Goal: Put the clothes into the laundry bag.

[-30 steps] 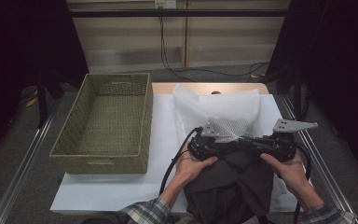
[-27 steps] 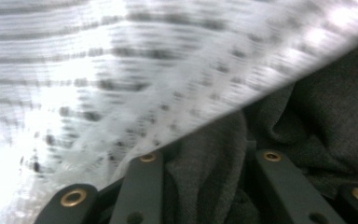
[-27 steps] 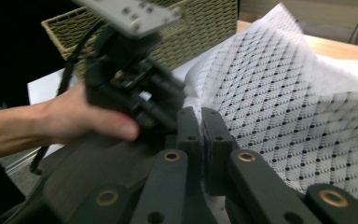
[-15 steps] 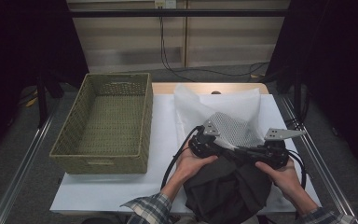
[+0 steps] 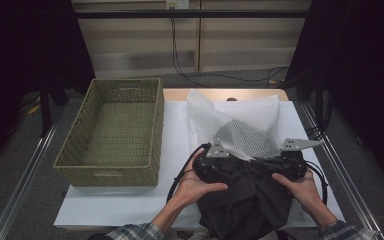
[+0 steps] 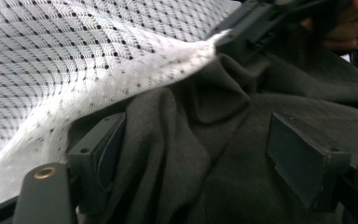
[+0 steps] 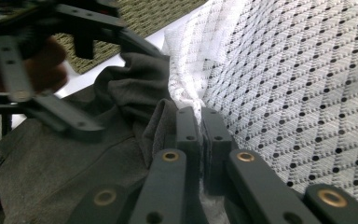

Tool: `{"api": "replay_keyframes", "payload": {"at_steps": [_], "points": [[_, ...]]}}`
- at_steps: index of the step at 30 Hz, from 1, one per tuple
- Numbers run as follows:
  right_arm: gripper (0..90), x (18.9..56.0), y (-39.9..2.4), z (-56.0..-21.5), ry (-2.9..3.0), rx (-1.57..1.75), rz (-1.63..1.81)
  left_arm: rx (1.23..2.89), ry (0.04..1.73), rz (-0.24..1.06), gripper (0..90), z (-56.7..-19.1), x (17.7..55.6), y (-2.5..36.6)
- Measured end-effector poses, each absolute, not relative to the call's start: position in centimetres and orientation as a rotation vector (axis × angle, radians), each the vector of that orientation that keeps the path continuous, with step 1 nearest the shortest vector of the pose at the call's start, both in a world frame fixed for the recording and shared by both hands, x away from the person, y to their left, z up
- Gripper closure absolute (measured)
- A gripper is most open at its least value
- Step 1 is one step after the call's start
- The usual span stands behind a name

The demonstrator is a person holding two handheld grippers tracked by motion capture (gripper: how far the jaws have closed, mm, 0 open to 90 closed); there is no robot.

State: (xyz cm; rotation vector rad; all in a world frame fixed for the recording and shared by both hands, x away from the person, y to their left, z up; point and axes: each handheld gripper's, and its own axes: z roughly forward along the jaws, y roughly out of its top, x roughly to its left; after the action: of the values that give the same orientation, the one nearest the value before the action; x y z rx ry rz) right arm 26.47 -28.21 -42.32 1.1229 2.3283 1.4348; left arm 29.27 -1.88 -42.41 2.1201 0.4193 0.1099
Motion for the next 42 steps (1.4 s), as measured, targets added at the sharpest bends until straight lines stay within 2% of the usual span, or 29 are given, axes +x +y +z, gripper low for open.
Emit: {"api": "replay_keyframes", "payload": {"at_steps": [6,10,14,16,20,24,27,32,34,38,42], "points": [[87.8,26.6,-28.3,-42.3,2.332,1.130,1.429,2.085,0.403,0.105,18.1,-41.4,28.3,-0.8],[87.8,26.5,-28.3,-42.3,2.329,1.129,1.428,2.100,0.372,0.036,16.4,-42.3,27.5,-0.8],[87.8,26.6,-28.2,-42.3,2.331,1.133,1.413,2.194,0.336,0.041,2.5,-44.2,27.0,-2.2],[87.8,26.6,-28.1,-42.3,2.328,1.135,1.406,2.219,0.330,0.072,0.0,-44.9,26.9,-2.8],[87.8,26.7,-28.2,-42.3,2.324,1.145,1.416,2.233,0.329,0.037,0.0,-46.3,27.3,-3.2],[87.8,26.7,-28.1,-42.1,2.327,1.133,1.418,2.274,0.249,0.095,0.0,-47.4,27.0,-3.6],[87.8,26.7,-28.0,-41.9,2.326,1.135,1.429,2.298,0.246,0.093,0.8,-47.5,27.2,-3.6],[87.8,26.6,-27.4,-41.5,2.332,1.117,1.435,2.342,0.244,0.179,15.4,-47.3,27.2,-3.9],[87.8,26.6,-27.1,-41.4,2.334,1.114,1.442,2.318,0.287,0.162,26.8,-47.2,27.6,-3.6],[87.9,26.6,-26.5,-40.9,2.342,1.096,1.459,2.279,0.355,0.122,59.9,-46.7,28.1,-3.1],[87.9,26.5,-26.2,-40.1,2.338,1.069,1.484,2.279,0.384,0.099,69.3,-45.5,28.4,-3.1]]}}
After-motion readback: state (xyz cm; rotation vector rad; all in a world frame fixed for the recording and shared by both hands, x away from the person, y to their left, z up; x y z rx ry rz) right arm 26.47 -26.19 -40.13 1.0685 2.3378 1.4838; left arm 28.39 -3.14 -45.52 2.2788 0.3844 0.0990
